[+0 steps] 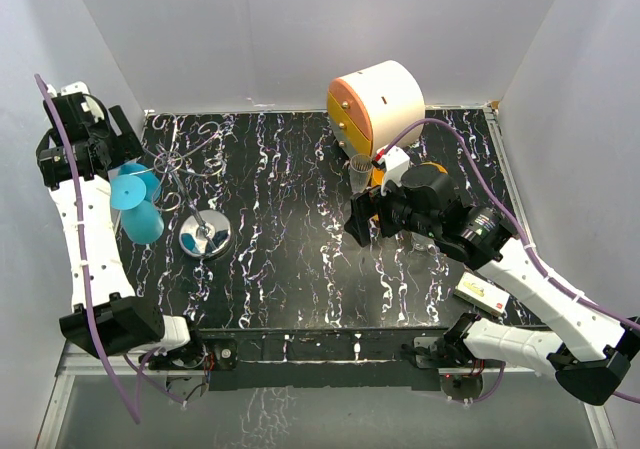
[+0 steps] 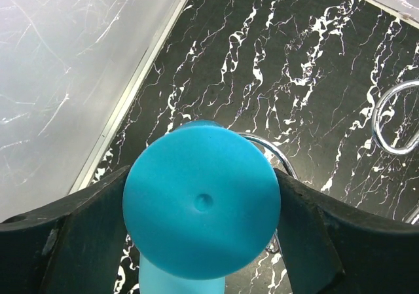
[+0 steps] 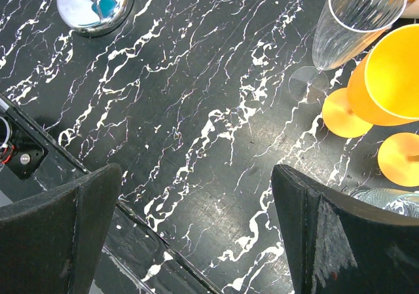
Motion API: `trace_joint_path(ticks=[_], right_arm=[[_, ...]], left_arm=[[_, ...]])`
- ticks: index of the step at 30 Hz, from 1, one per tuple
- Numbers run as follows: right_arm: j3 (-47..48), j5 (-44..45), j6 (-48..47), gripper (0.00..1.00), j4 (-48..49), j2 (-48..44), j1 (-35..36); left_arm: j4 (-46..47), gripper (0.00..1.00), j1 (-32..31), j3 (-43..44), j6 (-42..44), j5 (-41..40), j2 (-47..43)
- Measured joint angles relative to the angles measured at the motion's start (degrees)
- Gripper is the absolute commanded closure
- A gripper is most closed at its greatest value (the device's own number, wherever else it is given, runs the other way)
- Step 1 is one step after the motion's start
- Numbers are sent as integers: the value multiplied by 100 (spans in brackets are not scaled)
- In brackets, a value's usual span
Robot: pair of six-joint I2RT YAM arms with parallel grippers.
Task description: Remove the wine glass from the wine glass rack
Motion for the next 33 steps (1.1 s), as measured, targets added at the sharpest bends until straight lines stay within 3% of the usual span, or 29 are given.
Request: trace_joint_path(ticks=[9,33], right_arm=[[0,-2,0,2,2,0,0],[0,-7,11,2,59,107,2]], left_arm=[[-15,35,0,170,24,133,2],[31,38,0,702,-24,138,376]])
